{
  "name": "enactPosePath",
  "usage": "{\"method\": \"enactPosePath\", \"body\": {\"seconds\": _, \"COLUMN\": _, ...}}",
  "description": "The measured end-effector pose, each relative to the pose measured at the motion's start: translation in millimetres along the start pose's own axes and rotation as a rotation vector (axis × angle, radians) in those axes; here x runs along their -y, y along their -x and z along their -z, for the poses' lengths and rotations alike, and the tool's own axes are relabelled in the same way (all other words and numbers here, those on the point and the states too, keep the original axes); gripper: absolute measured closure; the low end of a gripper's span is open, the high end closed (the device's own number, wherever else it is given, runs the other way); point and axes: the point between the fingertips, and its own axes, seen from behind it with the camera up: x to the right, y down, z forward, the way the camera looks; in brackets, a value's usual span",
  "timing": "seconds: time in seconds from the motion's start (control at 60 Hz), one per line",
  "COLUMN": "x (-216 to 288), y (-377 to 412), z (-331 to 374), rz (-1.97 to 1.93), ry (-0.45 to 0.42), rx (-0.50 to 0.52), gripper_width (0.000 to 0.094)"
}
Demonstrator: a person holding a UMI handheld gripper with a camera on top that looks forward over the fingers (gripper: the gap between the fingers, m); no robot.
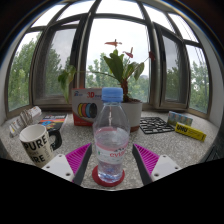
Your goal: Pour water
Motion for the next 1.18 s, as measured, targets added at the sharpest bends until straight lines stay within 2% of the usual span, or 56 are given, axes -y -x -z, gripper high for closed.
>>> {"method": "enactPosePath", "body": {"seconds": 0.083, "x": 5, "y": -4, "z": 25, "rz": -0.032, "ry": 0.031, "rx": -0.027, "gripper_width": 0.0068}}
{"method": "enactPosePath", "body": {"seconds": 0.317, "x": 18, "y": 8, "z": 140, "rz": -0.045, "ry": 0.121, "rx": -0.06, "gripper_width": 0.008}}
{"method": "enactPosePath", "body": {"seconds": 0.483, "x": 24, "y": 21, "z": 247, "rz": 0.002, "ry": 0.141, "rx": -0.096, "gripper_width": 0.0079}}
{"method": "enactPosePath", "body": {"seconds": 0.717, "x": 22, "y": 49, "z": 365, "rz": -0.002, "ry": 0.141, "rx": -0.091, "gripper_width": 0.0079}}
{"method": "enactPosePath", "body": {"seconds": 0.9, "x": 20, "y": 61, "z": 410, "rz": 0.004, "ry": 0.128, "rx": -0.087, "gripper_width": 0.0081}}
{"method": "enactPosePath", "body": {"seconds": 1.183, "x": 29, "y": 70, "z": 427, "rz": 0.022, "ry": 0.107, "rx": -0.087, "gripper_width": 0.0079}}
